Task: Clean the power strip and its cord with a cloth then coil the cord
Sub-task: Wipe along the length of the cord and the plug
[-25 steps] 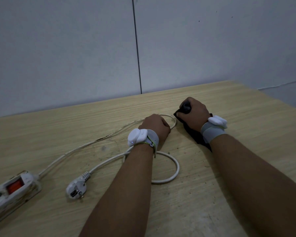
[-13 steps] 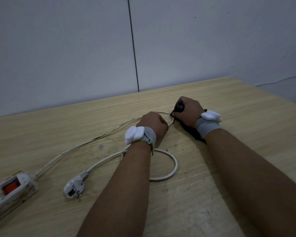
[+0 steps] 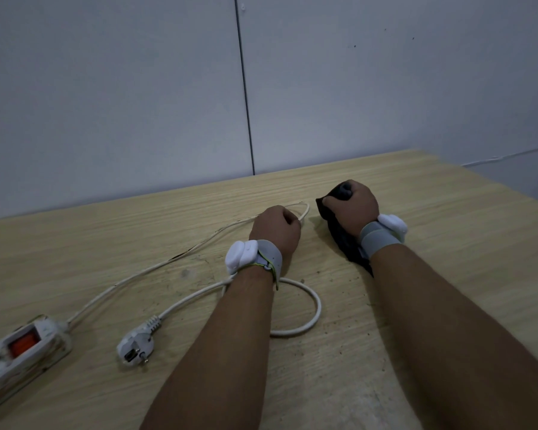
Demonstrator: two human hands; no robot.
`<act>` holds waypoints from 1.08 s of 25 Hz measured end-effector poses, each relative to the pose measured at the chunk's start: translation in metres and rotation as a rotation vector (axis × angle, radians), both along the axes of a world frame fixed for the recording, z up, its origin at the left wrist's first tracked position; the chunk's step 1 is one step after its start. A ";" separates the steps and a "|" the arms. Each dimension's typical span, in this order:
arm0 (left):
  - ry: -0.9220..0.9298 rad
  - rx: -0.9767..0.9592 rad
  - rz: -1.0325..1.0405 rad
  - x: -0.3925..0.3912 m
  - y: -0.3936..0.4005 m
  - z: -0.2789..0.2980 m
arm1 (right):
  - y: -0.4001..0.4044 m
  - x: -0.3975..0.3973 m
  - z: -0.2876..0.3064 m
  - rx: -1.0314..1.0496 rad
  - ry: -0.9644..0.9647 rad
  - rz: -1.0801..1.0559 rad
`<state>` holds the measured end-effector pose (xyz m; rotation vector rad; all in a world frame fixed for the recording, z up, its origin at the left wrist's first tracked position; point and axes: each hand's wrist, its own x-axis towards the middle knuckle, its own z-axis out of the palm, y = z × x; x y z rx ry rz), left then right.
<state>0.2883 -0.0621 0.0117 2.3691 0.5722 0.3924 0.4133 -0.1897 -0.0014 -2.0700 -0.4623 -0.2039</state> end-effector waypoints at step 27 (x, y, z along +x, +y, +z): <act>-0.162 -0.051 -0.042 -0.007 -0.001 0.004 | 0.007 -0.016 0.011 0.321 0.367 0.238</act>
